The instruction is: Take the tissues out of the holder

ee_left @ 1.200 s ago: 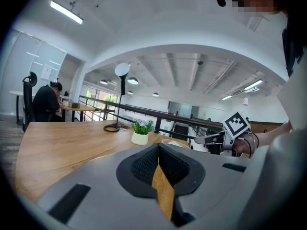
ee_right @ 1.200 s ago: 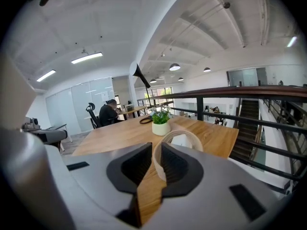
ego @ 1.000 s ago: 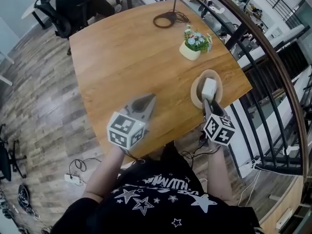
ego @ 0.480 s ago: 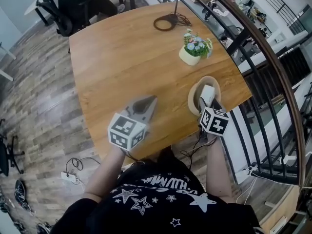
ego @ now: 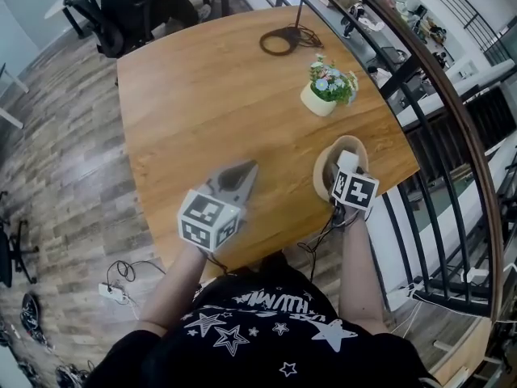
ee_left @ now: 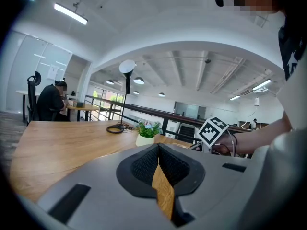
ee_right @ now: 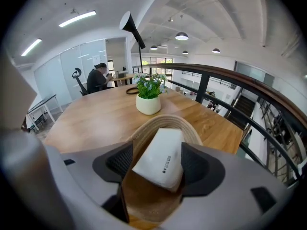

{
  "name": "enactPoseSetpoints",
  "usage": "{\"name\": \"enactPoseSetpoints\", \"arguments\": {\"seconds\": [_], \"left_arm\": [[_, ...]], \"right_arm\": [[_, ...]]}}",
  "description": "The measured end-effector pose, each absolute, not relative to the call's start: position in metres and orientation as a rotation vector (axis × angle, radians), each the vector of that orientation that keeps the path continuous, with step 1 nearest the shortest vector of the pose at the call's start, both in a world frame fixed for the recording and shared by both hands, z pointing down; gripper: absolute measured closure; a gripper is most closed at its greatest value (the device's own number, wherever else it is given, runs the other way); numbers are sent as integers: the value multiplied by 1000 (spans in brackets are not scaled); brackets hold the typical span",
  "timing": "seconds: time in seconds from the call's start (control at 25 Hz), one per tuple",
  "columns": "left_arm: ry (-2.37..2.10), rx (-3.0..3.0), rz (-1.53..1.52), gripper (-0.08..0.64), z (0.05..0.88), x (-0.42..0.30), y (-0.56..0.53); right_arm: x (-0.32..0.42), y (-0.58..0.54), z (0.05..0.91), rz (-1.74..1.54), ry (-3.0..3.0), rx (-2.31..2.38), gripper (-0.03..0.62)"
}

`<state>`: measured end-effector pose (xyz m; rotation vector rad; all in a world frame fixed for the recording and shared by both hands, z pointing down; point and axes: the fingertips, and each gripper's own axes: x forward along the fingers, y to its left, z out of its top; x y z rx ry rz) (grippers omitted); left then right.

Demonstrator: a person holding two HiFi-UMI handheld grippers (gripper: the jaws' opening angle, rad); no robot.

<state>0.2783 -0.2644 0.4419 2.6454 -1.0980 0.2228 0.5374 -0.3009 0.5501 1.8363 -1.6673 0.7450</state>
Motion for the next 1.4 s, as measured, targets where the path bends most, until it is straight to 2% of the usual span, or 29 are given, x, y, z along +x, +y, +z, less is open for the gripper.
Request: {"name": "enactPoseSetpoints", "arguments": {"seconds": [0.92, 1.4], "left_arm": [[-1117, 2626, 223, 545, 449, 264, -278], [-1135, 2620, 218, 545, 447, 251, -272]], "right_arm": [[531, -315, 580, 756, -1561, 1649, 302], [535, -304, 566, 759, -1642, 1755, 344]]}}
